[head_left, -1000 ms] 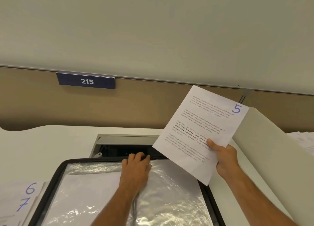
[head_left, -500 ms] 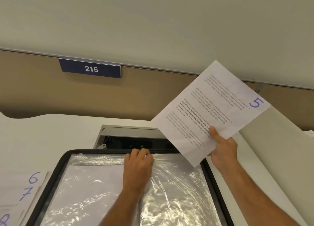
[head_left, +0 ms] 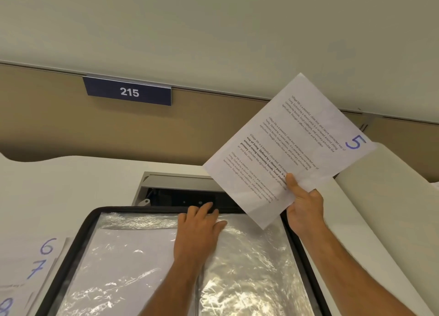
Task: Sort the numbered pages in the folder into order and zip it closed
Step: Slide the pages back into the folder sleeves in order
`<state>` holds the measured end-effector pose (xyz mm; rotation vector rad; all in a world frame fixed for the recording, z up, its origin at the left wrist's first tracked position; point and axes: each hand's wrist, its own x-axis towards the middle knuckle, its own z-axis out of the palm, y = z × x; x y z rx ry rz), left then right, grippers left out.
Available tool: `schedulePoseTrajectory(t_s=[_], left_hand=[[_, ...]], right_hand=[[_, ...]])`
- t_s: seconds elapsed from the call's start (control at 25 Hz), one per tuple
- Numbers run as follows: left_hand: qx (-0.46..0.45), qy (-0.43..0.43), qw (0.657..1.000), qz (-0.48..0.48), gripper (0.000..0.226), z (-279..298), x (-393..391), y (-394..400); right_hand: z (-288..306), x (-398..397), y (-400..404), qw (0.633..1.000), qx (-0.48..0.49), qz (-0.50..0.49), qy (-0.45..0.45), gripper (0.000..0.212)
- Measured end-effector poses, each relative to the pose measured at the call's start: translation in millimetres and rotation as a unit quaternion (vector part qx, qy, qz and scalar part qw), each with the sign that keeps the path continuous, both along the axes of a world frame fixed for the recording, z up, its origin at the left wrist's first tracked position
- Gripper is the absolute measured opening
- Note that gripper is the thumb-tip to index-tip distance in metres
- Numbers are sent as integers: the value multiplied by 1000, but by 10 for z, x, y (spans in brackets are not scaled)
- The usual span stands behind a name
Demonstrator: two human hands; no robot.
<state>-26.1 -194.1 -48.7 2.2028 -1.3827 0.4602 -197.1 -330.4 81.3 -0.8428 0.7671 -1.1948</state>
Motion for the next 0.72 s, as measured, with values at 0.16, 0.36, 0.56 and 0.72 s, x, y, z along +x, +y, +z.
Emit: schedulePoseTrajectory(t_s=[0.16,0.36,0.56,0.72], left_hand=[[-35,31,998,-35,11,19,-8,29],[-95,68,992,-56,16,41,8,58],[-95,33,993,-68,23,28,-4,49],[-60,-18,995,-79,35,44,-42,58]], right_hand=[[-39,-24,13,1000,2,-5,1,37],[-57,45,39,1000,14,-9,6,22],[-94,83,26,1000,14,-6,4,25],[-95,63,-19,1000,18,-16,-10,37]])
